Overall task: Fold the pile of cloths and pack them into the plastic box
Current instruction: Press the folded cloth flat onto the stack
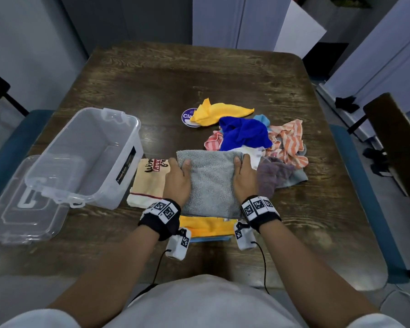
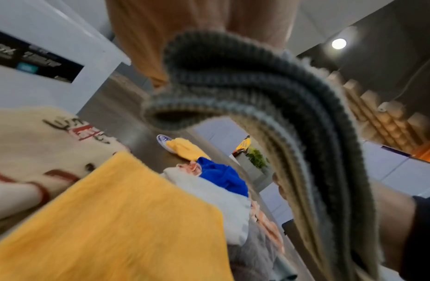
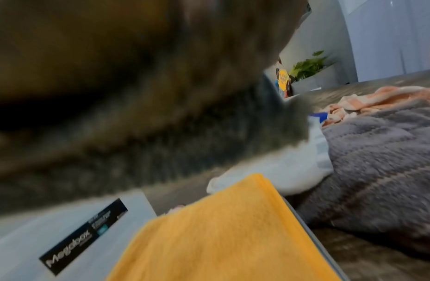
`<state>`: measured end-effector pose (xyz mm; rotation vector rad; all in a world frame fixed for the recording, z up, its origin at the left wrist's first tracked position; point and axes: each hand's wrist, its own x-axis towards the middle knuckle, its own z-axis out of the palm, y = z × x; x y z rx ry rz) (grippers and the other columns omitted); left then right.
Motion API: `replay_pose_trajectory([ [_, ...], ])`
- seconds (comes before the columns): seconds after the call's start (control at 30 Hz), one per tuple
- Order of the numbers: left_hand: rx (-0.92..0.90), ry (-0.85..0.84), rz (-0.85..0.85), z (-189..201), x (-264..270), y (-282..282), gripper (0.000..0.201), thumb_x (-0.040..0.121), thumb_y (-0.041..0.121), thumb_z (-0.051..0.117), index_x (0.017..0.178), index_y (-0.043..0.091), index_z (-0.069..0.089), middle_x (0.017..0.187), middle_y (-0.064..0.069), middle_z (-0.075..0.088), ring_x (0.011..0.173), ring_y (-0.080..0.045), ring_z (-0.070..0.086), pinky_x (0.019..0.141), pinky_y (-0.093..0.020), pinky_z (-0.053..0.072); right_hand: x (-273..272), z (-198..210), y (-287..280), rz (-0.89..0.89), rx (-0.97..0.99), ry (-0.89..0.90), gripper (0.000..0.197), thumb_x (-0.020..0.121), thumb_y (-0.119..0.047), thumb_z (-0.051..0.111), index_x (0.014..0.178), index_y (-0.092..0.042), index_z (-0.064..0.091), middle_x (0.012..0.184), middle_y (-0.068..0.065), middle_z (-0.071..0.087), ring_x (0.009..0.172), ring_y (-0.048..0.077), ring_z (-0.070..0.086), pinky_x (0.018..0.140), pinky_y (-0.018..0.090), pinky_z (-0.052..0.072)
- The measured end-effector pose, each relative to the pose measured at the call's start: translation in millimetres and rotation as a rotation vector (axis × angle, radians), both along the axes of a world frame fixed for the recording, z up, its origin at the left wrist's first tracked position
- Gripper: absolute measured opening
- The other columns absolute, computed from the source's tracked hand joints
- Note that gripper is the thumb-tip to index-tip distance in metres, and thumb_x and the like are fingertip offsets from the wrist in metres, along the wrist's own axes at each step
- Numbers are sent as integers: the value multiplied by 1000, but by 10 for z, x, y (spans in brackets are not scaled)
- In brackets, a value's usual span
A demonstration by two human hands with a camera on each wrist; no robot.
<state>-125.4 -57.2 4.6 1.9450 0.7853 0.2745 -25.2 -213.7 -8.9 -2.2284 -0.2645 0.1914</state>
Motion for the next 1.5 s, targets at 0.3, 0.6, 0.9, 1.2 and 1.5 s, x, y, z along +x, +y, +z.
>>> replay_pose_trajectory([
  [0.3, 17, 347, 60, -685, -254, -67, 38, 107, 43, 28, 119, 8, 34, 102, -24, 63, 93, -42, 63, 78, -47, 49, -161, -586, 91, 136, -238, 228, 26, 110, -34, 29, 108, -10, 39, 105, 25, 62, 95, 42, 61, 79, 47, 49],
  [0.6, 132, 501, 61, -1079, -111, -49, 46, 106, 48, 24, 133, 10, 30, 107, -25, 66, 97, -45, 63, 78, -47, 43, -21, -879, 157, 138, -392, 233, 30, 109, -39, 26, 113, -10, 36, 107, 26, 65, 96, 44, 61, 72, 46, 42],
  [0.9, 150, 547, 80, -1343, -64, -31, 45, 106, 48, 26, 123, 7, 33, 106, -26, 65, 95, -46, 63, 72, -45, 40, -2, -1200, 199, 108, -456, 217, 34, 108, -42, 26, 117, -10, 35, 107, 25, 67, 94, 47, 62, 68, 45, 37],
  [1.2, 607, 191, -7, -1160, 75, -82, 53, 92, 11, 59, 143, 9, 41, 144, -21, 43, 132, -39, 42, 108, -55, 35, -14, -1202, 162, 132, -440, 182, 31, 108, -41, 26, 117, -13, 35, 97, 20, 68, 84, 44, 64, 63, 41, 38],
  [1.5, 656, 434, -543, -1469, 211, -335, 83, 95, 72, 3, 161, 22, 5, 168, -12, -4, 153, -28, -16, 122, -48, -12, 149, -1254, -14, 212, -244, 259, 33, 109, -42, 23, 114, -12, 37, 81, 9, 60, 76, 38, 63, 61, 43, 47],
])
